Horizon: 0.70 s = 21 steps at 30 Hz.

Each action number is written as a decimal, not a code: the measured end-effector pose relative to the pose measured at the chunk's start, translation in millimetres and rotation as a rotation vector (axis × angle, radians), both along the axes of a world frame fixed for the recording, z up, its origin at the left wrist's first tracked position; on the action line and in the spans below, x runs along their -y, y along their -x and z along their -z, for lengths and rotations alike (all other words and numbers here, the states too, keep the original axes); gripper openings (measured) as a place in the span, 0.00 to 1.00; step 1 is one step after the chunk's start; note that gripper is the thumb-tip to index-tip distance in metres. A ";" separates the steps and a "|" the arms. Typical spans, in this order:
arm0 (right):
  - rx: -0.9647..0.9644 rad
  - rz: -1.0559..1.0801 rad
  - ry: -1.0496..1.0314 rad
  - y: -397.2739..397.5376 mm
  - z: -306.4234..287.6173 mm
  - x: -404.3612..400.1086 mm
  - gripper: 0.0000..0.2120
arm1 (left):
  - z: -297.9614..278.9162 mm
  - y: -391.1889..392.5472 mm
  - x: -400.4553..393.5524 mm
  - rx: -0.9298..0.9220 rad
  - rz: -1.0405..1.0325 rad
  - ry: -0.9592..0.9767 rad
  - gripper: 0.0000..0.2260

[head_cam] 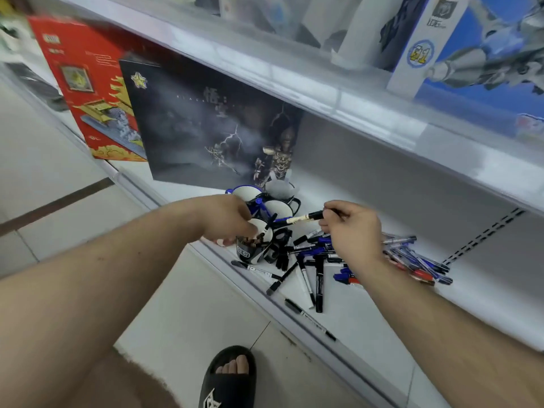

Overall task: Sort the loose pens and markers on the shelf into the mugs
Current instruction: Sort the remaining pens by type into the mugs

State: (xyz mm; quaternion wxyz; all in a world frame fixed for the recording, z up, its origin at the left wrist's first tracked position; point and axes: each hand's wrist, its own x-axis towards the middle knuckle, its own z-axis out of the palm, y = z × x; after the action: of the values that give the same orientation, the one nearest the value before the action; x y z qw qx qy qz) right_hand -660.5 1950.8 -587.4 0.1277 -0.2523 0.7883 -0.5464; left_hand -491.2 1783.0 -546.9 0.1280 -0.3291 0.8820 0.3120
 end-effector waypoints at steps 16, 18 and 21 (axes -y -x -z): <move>-0.483 -0.610 -0.646 -4.1 97.3 115.7 0.11 | 38.3 20.7 -10.7 0.001 0.068 -0.057 0.09; -0.432 -0.429 -0.446 -2.7 84.6 103.0 0.10 | 42.4 24.0 -15.6 0.029 0.134 -0.044 0.09; -0.265 -0.099 -0.312 10.5 80.8 62.4 0.08 | 50.4 29.9 -14.1 0.030 0.164 -0.018 0.09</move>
State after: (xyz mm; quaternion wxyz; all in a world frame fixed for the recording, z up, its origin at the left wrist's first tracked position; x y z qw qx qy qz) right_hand -671.0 1888.4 -668.2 0.0869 -0.3375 0.8600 -0.3728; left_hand -521.1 1797.0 -597.3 0.1694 -0.2591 0.9011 0.3036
